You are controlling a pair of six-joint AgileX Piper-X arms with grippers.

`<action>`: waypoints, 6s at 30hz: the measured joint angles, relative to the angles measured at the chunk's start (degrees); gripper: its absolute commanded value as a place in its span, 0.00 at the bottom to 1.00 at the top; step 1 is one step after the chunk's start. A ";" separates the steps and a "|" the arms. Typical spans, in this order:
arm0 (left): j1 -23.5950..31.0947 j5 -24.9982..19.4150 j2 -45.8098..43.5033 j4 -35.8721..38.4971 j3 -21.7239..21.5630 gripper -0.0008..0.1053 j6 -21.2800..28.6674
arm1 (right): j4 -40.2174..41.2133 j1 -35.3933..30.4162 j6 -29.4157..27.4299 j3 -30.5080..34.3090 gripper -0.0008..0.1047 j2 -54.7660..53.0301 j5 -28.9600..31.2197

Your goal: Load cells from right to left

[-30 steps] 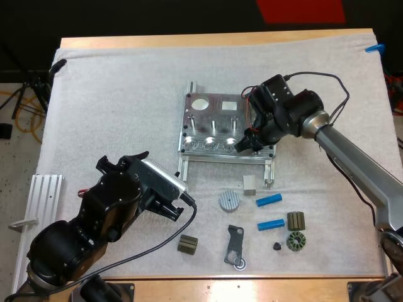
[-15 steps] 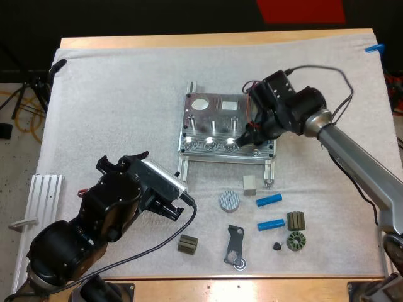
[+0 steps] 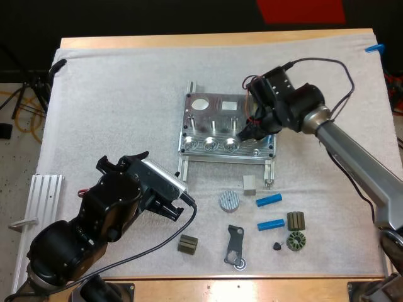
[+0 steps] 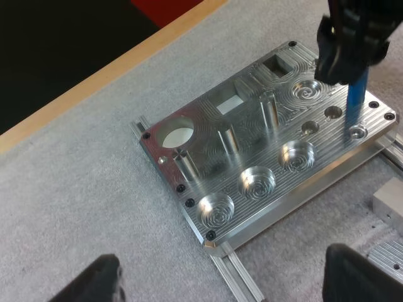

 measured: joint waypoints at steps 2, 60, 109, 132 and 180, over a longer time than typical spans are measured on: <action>0.00 0.00 0.00 0.00 0.00 0.62 0.00 | 0.28 0.00 0.81 0.00 0.45 0.76 0.00; 0.00 12.07 0.00 0.00 0.00 0.62 6.77 | 29.49 0.00 3.56 0.12 0.45 -25.92 -1.21; -12.12 32.53 23.00 -9.02 -0.09 0.62 30.86 | 27.37 0.00 3.95 19.16 0.45 -56.96 -8.62; -15.17 32.93 44.51 -16.13 -0.09 0.62 30.98 | 27.37 0.00 2.74 19.16 0.45 -56.96 -8.62; -19.35 24.39 56.54 -24.80 -0.09 0.01 29.08 | 25.96 0.00 2.74 19.16 0.45 -56.96 -8.62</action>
